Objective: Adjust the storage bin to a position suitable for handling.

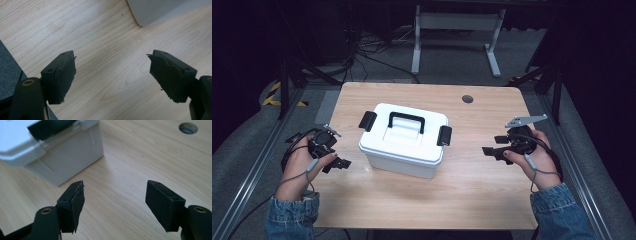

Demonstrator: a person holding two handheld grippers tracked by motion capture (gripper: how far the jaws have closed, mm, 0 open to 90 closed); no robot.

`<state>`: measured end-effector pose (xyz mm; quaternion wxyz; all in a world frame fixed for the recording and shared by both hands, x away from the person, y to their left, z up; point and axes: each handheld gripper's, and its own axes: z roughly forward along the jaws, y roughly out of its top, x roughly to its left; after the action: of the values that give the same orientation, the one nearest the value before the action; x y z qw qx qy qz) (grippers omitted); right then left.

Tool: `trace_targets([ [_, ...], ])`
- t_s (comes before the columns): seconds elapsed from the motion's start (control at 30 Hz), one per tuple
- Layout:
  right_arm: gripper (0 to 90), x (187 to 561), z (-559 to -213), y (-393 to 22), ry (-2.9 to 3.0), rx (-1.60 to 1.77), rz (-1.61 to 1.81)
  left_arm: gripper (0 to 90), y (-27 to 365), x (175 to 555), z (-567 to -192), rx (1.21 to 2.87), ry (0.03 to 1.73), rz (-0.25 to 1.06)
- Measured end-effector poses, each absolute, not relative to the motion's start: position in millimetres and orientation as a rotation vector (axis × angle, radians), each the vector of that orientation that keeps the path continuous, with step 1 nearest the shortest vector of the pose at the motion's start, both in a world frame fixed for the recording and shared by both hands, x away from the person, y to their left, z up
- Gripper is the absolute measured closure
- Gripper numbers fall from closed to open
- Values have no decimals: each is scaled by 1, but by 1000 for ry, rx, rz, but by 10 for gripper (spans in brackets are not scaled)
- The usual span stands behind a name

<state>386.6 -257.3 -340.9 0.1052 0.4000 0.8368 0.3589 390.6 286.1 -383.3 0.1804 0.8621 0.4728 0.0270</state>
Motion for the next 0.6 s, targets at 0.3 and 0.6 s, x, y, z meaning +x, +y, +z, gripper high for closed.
trace_targets([
  [0.3, 237, 398, -313, -227, 2509, 1136, 1054, 218, 285, 392, -383, 2414, 1370, 120],
  [0.6, 454, 409, -291, -181, 2565, 936, 1108, 246, 287, 391, -384, 2469, 1358, 79],
])
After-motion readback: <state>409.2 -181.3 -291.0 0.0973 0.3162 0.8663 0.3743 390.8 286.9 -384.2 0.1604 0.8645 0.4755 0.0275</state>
